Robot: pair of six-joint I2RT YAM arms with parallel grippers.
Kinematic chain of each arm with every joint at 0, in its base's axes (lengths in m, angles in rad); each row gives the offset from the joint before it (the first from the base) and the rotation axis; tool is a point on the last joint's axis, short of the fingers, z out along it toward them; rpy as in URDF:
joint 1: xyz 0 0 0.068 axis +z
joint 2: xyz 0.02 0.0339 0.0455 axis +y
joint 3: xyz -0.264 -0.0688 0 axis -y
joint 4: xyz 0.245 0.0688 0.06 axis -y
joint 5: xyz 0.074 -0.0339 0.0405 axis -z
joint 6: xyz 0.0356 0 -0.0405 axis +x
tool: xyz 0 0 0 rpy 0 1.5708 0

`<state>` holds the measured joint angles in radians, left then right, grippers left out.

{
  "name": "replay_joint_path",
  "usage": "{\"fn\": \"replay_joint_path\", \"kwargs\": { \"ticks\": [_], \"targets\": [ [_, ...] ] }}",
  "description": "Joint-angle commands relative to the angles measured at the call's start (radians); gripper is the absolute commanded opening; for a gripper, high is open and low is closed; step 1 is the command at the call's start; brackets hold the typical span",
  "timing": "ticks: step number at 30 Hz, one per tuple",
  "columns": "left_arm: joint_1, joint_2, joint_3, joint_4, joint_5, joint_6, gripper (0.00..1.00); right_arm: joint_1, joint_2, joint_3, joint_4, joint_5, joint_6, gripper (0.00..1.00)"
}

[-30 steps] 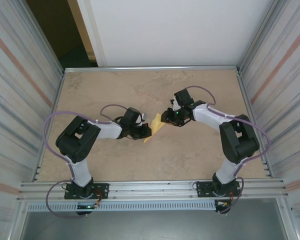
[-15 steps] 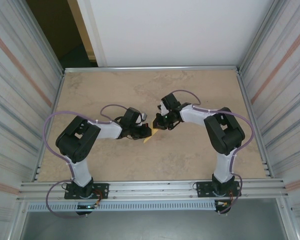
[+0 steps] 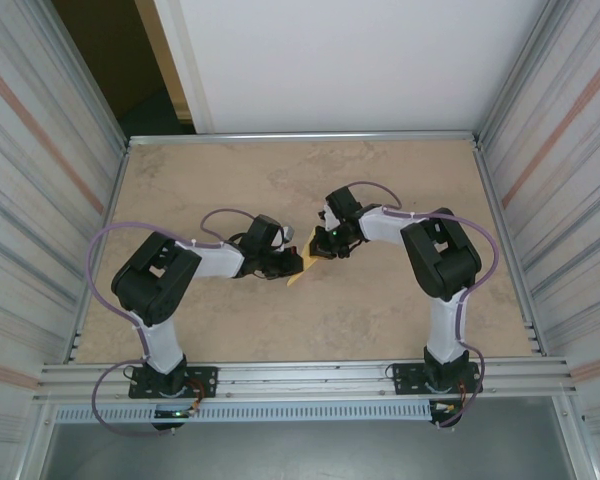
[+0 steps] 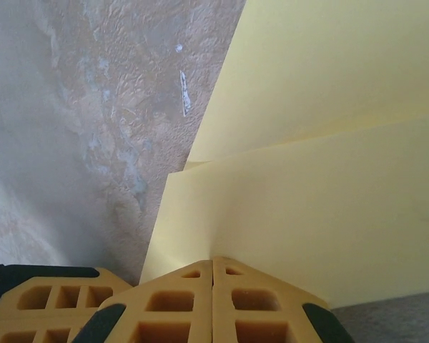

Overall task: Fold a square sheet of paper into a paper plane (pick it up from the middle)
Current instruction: Fold the wing for the fifth time at the center of the table.

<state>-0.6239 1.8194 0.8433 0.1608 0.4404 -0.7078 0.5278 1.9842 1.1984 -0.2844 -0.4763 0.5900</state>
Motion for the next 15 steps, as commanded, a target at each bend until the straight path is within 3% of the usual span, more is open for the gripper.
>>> {"fn": "replay_joint_path", "kwargs": {
  "ticks": [1,9,15],
  "targets": [
    [-0.008,0.003,-0.026,-0.078,-0.042,0.001,0.03,-0.007,0.037,0.01,-0.033,0.018,-0.032,0.07],
    [-0.008,-0.055,0.032,-0.04,0.001,0.007,0.05,-0.012,0.062,-0.006,-0.042,0.027,-0.038,0.07],
    [-0.009,0.019,0.09,-0.056,0.014,-0.004,0.05,-0.015,0.061,-0.026,-0.02,0.014,-0.032,0.06]
  ]
}}
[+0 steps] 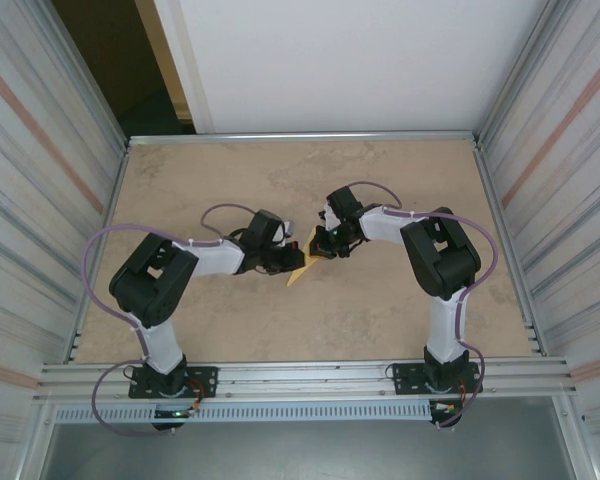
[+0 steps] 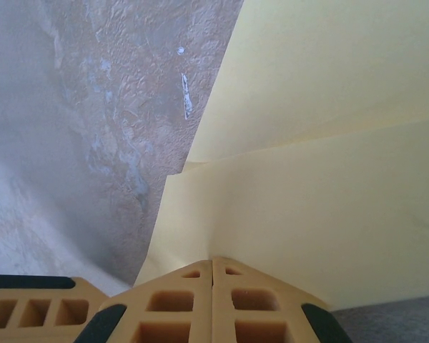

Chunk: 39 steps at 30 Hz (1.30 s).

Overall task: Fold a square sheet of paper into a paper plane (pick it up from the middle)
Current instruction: Fold the wing for the fifth time at the center of the table.

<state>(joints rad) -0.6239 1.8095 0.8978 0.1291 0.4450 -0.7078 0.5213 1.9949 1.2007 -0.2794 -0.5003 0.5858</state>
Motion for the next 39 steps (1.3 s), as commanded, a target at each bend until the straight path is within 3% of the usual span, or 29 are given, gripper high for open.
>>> {"fn": "replay_joint_path", "kwargs": {
  "ticks": [1,14,29,35,39],
  "targets": [
    [-0.008,0.04,0.039,-0.027,0.013,-0.008,0.04,-0.01,0.049,-0.03,-0.02,0.034,-0.025,0.06],
    [-0.012,0.064,0.024,-0.194,-0.07,-0.021,0.01,-0.046,0.04,-0.031,0.0,0.023,-0.043,0.06],
    [-0.011,0.083,0.021,-0.196,-0.07,-0.025,0.01,-0.307,0.092,0.059,0.02,0.048,-0.073,0.05],
    [-0.011,0.088,0.042,-0.204,-0.064,-0.014,0.01,-0.317,-0.031,0.063,0.001,0.051,-0.084,0.06],
    [-0.011,0.089,0.051,-0.205,-0.064,-0.015,0.01,-0.259,-0.137,0.005,0.0,0.052,-0.075,0.06]
  ]
}}
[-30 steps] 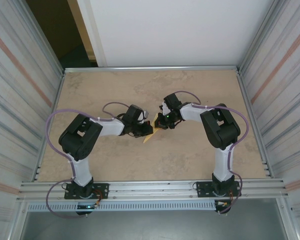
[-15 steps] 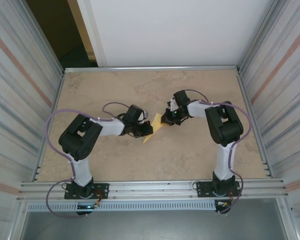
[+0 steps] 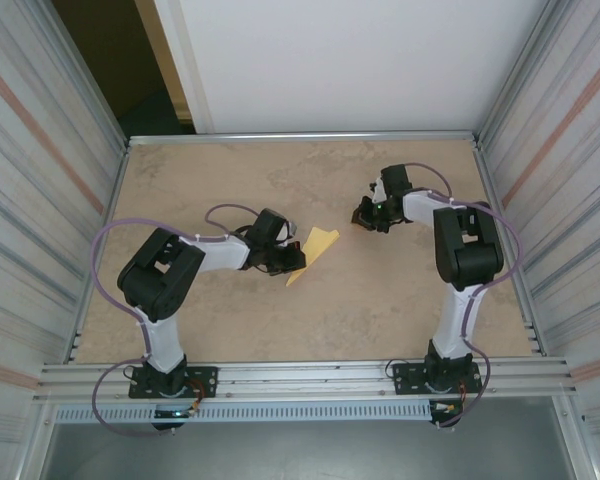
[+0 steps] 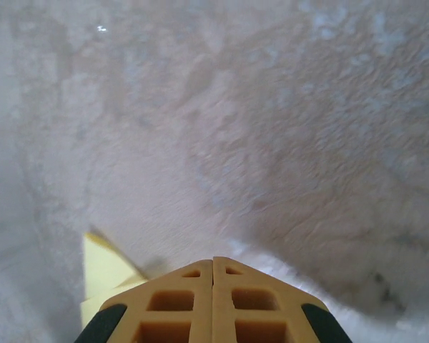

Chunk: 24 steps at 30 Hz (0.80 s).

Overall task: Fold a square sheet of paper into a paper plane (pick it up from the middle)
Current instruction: Fold the wing for the fifth time at the center of the table.

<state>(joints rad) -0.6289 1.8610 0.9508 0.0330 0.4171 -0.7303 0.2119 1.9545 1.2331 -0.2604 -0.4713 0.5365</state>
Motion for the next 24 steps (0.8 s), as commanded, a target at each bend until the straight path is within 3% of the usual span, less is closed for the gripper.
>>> {"fn": "replay_joint_path", "kwargs": {
  "ticks": [1,6,12,24],
  "targets": [
    [-0.006,0.038,0.001,-0.108,-0.036,0.005,0.01,0.074,-0.112,-0.042,-0.024,0.022,-0.021,0.06],
    [-0.006,0.043,0.015,-0.092,-0.032,-0.014,0.01,0.193,-0.134,-0.118,0.033,-0.028,0.066,0.06],
    [-0.008,0.044,0.025,-0.072,-0.015,-0.029,0.01,0.292,-0.062,-0.089,0.066,-0.058,0.113,0.04],
    [-0.008,-0.033,0.036,0.004,0.059,0.004,0.11,0.272,0.058,-0.08,0.06,-0.064,0.105,0.03]
  ]
}}
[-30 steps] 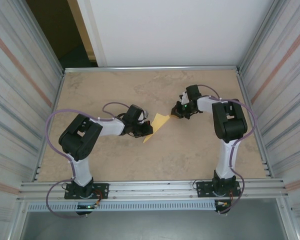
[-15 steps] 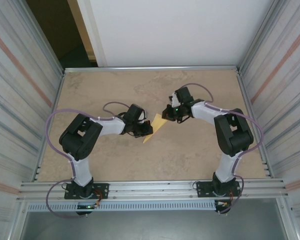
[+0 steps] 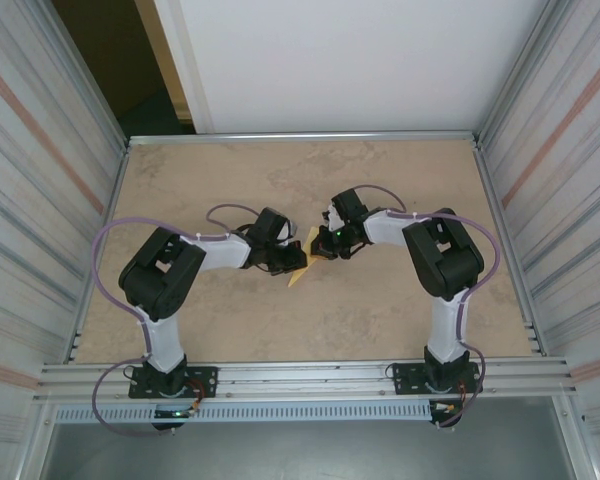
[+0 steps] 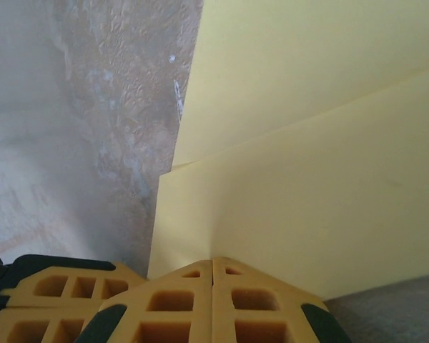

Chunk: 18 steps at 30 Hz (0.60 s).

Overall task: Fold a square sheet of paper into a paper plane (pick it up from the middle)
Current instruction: Fold the wing for the fifth time at the center of the table.

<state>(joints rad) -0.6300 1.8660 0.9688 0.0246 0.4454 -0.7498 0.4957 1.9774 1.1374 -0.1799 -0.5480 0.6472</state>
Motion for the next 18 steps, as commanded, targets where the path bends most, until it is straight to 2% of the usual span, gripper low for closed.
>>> {"fn": "replay_joint_path", "kwargs": {
  "ticks": [1,18],
  "targets": [
    [-0.007,-0.039,0.024,0.015,0.038,0.031,0.12,-0.017,0.04,0.014,-0.021,0.012,-0.014,0.03],
    [-0.008,0.071,0.107,-0.14,0.031,0.087,0.07,-0.045,0.101,0.034,-0.065,-0.016,-0.076,0.04]
  ]
}}
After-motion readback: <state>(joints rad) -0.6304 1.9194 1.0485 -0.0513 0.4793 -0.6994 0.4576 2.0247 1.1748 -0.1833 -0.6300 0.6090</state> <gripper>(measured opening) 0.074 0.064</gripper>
